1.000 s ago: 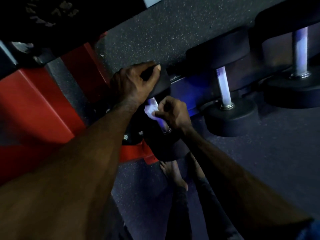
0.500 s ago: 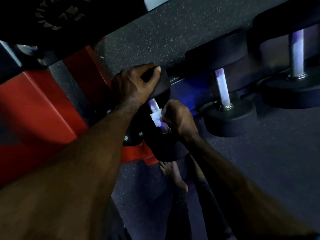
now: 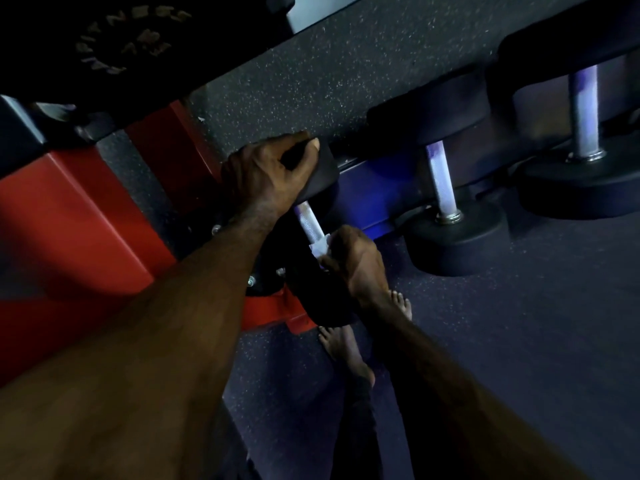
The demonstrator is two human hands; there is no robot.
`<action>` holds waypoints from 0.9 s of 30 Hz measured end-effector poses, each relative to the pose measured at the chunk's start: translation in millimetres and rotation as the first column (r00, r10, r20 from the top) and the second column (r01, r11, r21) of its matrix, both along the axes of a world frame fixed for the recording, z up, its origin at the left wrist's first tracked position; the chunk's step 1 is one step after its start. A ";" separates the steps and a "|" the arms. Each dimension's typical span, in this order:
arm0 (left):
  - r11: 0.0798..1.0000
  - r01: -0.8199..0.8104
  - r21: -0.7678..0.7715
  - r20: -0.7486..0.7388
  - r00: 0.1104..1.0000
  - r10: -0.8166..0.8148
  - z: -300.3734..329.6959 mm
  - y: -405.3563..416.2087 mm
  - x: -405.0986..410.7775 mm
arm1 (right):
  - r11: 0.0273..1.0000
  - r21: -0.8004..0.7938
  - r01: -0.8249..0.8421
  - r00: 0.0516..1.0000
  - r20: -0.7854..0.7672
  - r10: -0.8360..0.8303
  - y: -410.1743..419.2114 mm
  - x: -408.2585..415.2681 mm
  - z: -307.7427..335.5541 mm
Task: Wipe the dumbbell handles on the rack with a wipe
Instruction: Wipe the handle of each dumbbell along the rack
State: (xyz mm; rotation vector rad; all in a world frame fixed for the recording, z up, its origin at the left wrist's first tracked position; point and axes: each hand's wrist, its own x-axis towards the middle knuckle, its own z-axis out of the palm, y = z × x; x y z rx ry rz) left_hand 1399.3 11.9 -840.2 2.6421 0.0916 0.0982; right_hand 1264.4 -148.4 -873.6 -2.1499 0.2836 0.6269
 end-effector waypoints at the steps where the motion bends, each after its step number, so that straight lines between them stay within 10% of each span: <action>1: 1.000 -0.002 -0.011 -0.003 1.000 0.002 -1.3 1.1 -0.4 | 1.000 0.008 0.008 1.000 -0.009 -0.008 -0.8 -0.8 1.0; 7: 1.000 -0.004 0.006 0.004 1.000 0.004 0.2 1.7 -0.7 | 0.992 0.100 0.082 0.989 0.115 -0.094 19.0 37.4 8.6; 27: 0.999 0.003 -0.042 -0.014 1.000 -0.004 -0.6 3.2 -1.9 | 0.937 0.306 0.169 0.979 -0.163 -0.123 -7.4 31.3 -7.6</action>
